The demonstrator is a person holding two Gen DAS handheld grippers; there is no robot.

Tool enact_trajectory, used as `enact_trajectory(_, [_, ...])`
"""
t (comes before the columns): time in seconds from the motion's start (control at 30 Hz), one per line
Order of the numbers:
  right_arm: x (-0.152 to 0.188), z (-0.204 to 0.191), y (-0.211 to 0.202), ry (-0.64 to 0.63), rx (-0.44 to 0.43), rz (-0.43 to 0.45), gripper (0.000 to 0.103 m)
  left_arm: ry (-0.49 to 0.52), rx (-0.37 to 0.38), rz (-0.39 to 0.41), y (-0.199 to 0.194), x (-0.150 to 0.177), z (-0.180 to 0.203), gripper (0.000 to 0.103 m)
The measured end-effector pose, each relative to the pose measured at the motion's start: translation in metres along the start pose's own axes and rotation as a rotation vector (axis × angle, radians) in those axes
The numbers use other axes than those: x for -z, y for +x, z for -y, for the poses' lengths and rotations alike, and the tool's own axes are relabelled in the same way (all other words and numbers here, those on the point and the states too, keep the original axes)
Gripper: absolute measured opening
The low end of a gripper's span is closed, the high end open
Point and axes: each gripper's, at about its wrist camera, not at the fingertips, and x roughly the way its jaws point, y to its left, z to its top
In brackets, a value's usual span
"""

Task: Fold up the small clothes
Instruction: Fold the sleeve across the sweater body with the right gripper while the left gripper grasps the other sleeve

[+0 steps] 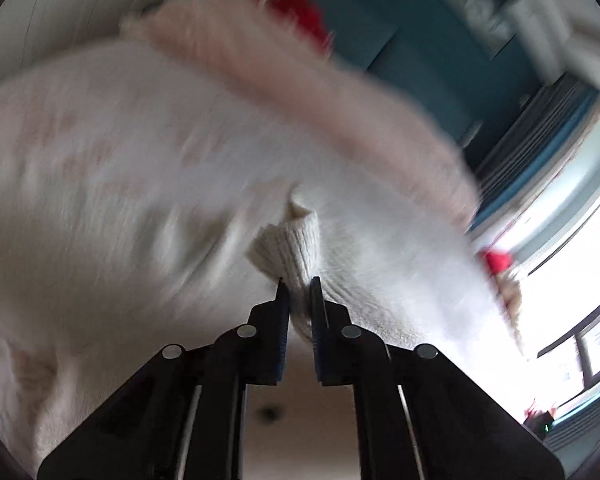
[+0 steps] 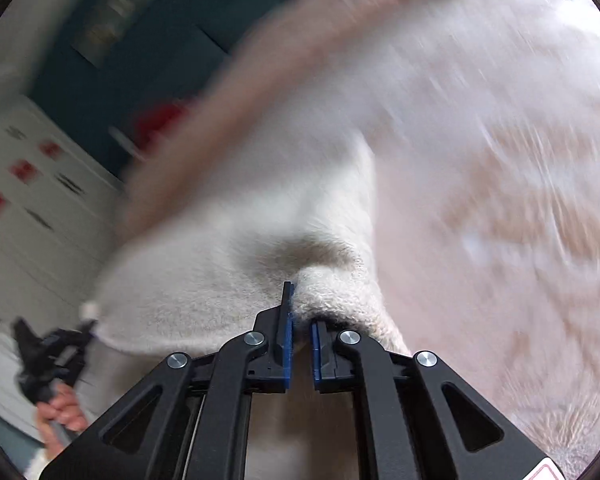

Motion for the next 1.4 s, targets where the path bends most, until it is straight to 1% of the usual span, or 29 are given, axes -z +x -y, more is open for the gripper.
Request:
enact_trajectory(0.07, [0.003,0.008,-0.01,0.04,-0.047,0.038,0.004,-0.024,-0.093,-0.079,0.025,0.023,-0.021,0.009])
enact_trajectory(0.1, [0.0,0.006,-0.014,0.043,-0.034,0.042,0.005,-0.031,-0.101,-0.08,0.029,0.032,-0.029,0.009])
enact_trajectory(0.13, [-0.002,0.002,-0.019,0.033,-0.016,0.031,0.006,-0.046,-0.063,-0.037,0.026,0.042,-0.037,0.011])
enact_trajectory(0.2, [0.0,-0.008,-0.029,0.001,0.017,0.033,0.008,-0.074,-0.02,0.006,0.021,0.05,-0.045,0.012])
enact_trajectory(0.3, [0.007,-0.024,-0.059,-0.097,0.083,0.14,0.016,-0.075,0.012,0.034,0.019,0.055,-0.049,0.012])
enact_trajectory(0.37, [-0.004,-0.043,-0.064,-0.158,0.117,0.198,0.021,-0.091,0.045,0.051,0.018,0.059,-0.056,0.012])
enact_trajectory(0.43, [-0.019,-0.053,-0.055,-0.194,0.079,0.189,0.021,-0.09,0.058,0.064,0.015,0.065,-0.061,0.012])
enact_trajectory(0.5, [-0.043,-0.071,-0.025,-0.238,0.044,0.126,0.019,-0.082,0.056,0.071,0.015,0.062,-0.06,0.013])
enact_trajectory(0.57, [-0.064,-0.076,0.016,-0.245,0.077,0.022,0.019,-0.074,0.053,0.078,0.016,0.06,-0.059,0.013])
enact_trajectory(0.6, [-0.073,-0.068,0.036,-0.235,0.133,-0.008,0.013,-0.073,0.054,0.08,0.018,0.06,-0.057,0.013])
enact_trajectory(0.63, [-0.082,-0.052,0.051,-0.21,0.22,-0.007,0.002,-0.074,0.059,0.083,0.018,0.06,-0.058,0.013])
enact_trajectory(0.7, [-0.086,-0.022,0.05,-0.089,0.178,0.035,0.0,-0.075,0.067,0.086,0.021,0.063,-0.06,0.013])
enact_trajectory(0.73, [-0.087,-0.019,0.044,-0.043,0.172,0.047,0.0,-0.073,0.069,0.09,0.022,0.063,-0.059,0.013])
enact_trajectory(0.77, [-0.087,-0.025,0.034,-0.024,0.177,0.074,0.0,-0.072,0.072,0.094,0.022,0.064,-0.06,0.013])
enact_trajectory(0.8, [-0.083,-0.035,0.027,-0.049,0.16,0.089,0.007,-0.071,0.074,0.097,0.022,0.064,-0.06,0.013])
enact_trajectory(0.87, [-0.064,-0.055,0.01,-0.141,0.108,0.091,0.007,-0.07,0.075,0.099,0.022,0.065,-0.062,0.013])
enact_trajectory(0.9, [-0.054,-0.059,0.005,-0.178,0.111,0.083,0.007,-0.07,0.075,0.1,0.02,0.067,-0.063,0.013])
enact_trajectory(0.97, [-0.033,-0.053,0.011,-0.258,0.208,0.045,0.0,-0.07,0.075,0.1,0.021,0.068,-0.063,0.013])
enact_trajectory(1.0, [-0.027,-0.043,0.017,-0.249,0.203,0.024,0.0,-0.07,0.075,0.099,0.021,0.067,-0.063,0.013])
enact_trajectory(1.03, [-0.029,-0.038,0.008,-0.185,0.177,0.046,0.0,-0.07,0.073,0.098,0.02,0.067,-0.063,0.013])
enact_trajectory(1.07, [-0.032,-0.044,-0.001,-0.148,0.2,0.059,0.0,-0.074,0.075,0.095,0.02,0.067,-0.063,0.013])
enact_trajectory(1.13, [-0.026,-0.064,-0.024,-0.143,0.192,0.094,0.011,-0.091,0.083,0.085,0.018,0.065,-0.063,0.013])
enact_trajectory(1.2, [-0.006,-0.083,-0.039,-0.213,0.214,0.122,0.011,-0.145,0.098,0.059,0.01,0.06,-0.068,0.017])
enact_trajectory(1.23, [0.006,-0.088,-0.042,-0.248,0.236,0.12,0.011,-0.182,0.092,0.067,-0.007,0.058,-0.073,0.025])
enact_trajectory(1.27, [0.023,-0.092,-0.043,-0.282,0.257,0.107,0.011,-0.203,0.08,0.091,-0.023,0.057,-0.079,0.044])
enact_trajectory(1.3, [0.039,-0.092,-0.044,-0.307,0.279,0.094,0.011,-0.229,0.077,0.13,-0.042,0.056,-0.088,0.054])
enact_trajectory(1.33, [0.053,-0.091,-0.044,-0.326,0.284,0.076,0.011,-0.272,0.055,0.195,-0.071,0.052,-0.106,0.07])
enact_trajectory(1.37, [0.066,-0.091,-0.042,-0.335,0.285,0.05,0.011,-0.307,0.024,0.244,-0.093,0.047,-0.123,0.078])
enact_trajectory(1.4, [0.071,-0.088,-0.04,-0.333,0.292,0.048,0.011,-0.337,-0.008,0.286,-0.114,0.04,-0.141,0.081])
